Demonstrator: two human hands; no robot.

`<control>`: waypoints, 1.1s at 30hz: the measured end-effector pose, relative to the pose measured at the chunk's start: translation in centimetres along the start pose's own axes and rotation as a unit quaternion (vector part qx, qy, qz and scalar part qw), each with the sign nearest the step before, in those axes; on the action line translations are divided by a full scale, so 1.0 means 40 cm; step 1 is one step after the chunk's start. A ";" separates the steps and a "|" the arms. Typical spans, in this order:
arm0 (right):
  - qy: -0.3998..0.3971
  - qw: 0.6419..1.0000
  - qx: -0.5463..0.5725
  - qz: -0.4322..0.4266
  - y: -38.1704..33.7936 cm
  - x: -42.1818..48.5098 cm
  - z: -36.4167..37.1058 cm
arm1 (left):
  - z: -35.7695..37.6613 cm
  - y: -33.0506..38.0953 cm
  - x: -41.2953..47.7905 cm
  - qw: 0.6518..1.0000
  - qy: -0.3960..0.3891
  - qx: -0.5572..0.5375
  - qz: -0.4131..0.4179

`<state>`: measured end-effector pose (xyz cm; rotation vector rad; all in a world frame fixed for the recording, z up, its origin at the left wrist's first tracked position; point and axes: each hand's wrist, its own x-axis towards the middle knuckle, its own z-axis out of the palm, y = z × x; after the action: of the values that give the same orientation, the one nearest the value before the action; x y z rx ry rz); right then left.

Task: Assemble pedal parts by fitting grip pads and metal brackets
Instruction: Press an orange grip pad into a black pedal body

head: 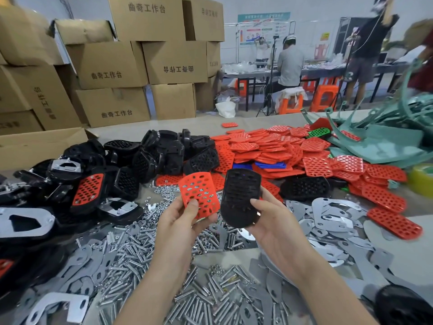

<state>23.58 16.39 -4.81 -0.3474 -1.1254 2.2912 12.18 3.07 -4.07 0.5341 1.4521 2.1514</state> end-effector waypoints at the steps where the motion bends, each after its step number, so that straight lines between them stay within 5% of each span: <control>1: -0.001 1.000 0.003 0.002 0.000 -0.001 0.001 | 0.000 -0.002 0.000 1.000 -0.004 0.015 0.012; 10: -0.013 1.000 -0.014 0.012 -0.007 -0.017 0.023 | 0.010 -0.006 -0.008 0.995 -0.052 0.061 0.052; 19: -0.053 0.998 -0.040 0.011 -0.007 -0.029 0.030 | 0.019 -0.020 -0.024 0.953 -0.043 0.253 0.161; 33: -0.080 0.994 -0.079 0.000 0.003 -0.035 0.033 | 0.014 -0.015 -0.027 0.960 -0.061 0.234 0.142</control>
<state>24.07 14.68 -4.10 -0.2261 -1.3923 2.2680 13.47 3.05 -4.49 1.0829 1.9162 1.9250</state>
